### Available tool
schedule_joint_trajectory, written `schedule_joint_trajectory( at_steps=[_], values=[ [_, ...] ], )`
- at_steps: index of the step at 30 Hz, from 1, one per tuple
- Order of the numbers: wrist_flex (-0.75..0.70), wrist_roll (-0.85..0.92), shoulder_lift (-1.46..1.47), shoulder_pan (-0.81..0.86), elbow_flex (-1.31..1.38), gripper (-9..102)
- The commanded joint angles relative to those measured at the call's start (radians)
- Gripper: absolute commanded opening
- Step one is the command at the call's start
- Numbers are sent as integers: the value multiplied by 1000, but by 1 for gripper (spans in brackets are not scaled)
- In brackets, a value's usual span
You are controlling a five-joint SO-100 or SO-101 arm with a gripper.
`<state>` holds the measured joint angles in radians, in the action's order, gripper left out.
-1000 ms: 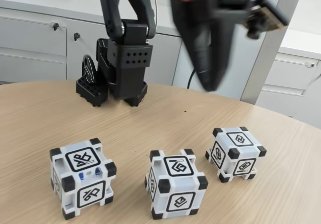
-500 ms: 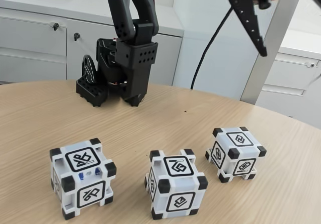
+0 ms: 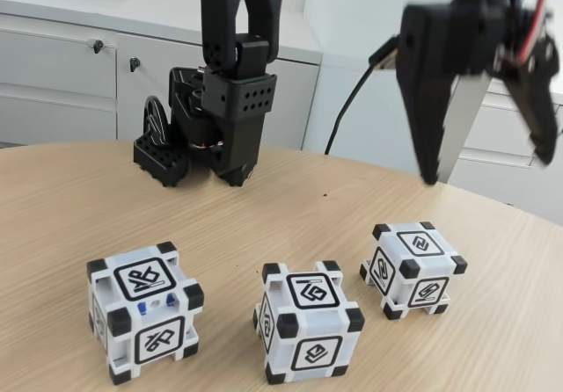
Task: Stack cubes from left to right.
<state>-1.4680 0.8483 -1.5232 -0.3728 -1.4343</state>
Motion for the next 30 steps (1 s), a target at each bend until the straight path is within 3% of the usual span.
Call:
schedule_joint_trajectory(
  at_steps=[1, 9, 18, 30],
  values=[
    [-5, 14, 60, 11, 29, 37],
    [-11, -66, 166, 11, 29, 37],
    [-253, -103, 152, 2, 31, 38],
    [-252, -32, 170, 11, 32, 38]
  ],
)
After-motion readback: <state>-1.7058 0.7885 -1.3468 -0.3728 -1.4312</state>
